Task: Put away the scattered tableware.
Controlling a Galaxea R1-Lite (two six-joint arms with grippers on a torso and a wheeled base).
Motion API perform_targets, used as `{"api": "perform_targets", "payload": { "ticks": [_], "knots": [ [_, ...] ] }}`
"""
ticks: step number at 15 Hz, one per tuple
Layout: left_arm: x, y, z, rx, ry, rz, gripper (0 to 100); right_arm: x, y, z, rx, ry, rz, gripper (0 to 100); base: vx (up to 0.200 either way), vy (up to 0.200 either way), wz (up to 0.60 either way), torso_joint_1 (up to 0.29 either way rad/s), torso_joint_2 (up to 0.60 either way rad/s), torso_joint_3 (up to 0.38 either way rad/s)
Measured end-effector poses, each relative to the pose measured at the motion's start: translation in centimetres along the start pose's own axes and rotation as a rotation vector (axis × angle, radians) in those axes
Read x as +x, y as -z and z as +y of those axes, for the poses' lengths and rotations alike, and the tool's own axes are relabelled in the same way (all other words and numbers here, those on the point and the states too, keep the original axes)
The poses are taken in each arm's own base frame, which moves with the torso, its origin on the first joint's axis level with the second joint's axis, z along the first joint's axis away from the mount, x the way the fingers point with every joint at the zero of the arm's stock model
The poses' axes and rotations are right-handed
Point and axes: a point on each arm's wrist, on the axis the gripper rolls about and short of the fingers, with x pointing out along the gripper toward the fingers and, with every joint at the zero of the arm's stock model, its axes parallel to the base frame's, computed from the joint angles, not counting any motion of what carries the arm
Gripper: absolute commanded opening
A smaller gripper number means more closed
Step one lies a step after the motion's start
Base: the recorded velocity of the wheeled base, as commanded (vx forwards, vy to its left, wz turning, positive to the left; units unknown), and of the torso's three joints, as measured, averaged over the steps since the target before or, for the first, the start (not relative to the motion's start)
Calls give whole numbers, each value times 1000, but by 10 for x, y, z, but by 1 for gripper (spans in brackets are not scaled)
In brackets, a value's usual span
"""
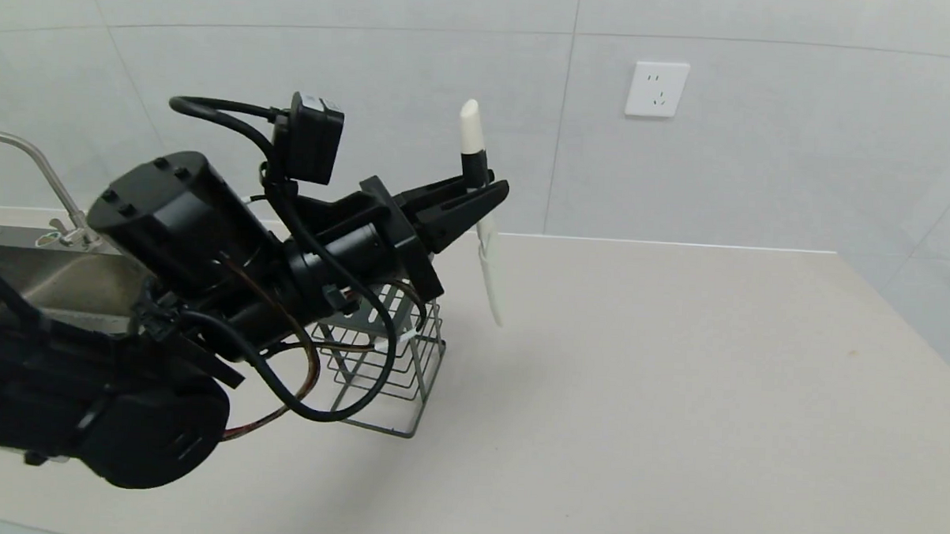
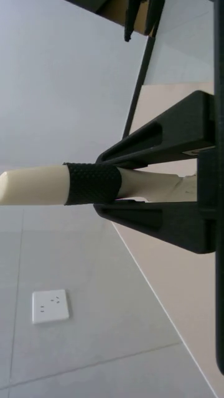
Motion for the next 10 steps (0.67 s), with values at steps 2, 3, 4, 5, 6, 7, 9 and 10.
{"api": "perform_targets", "payload": {
  "ticks": [2,3,4,5,6,7,9,10],
  "knots": [
    [-3,-22,-1,-4,-19,29,0,0,0,0,-1,-6,4,100,0,0,0,0,0,0],
    [-6,-34,-2,-4,-28,39,0,0,0,0,-1,-8,4,100,0,0,0,0,0,0],
    [-10,-46,-1,4,-46,46,0,0,0,0,-1,-6,4,100,0,0,0,0,0,0],
    [-16,-54,0,33,-72,65,0,0,0,0,-1,-7,4,100,0,0,0,0,0,0],
    [-20,-64,1,71,-106,60,0,0,0,0,-1,-8,4,100,0,0,0,0,0,0],
    [-20,-72,0,94,-136,51,0,0,0,0,-1,-7,4,100,0,0,0,0,0,0],
    [-14,-87,0,115,-196,19,0,0,0,0,-1,-9,3,100,0,0,0,0,0,0],
    [-10,-90,0,118,-212,7,0,0,0,0,-1,-10,4,100,0,0,0,0,0,0]
  ]
}}
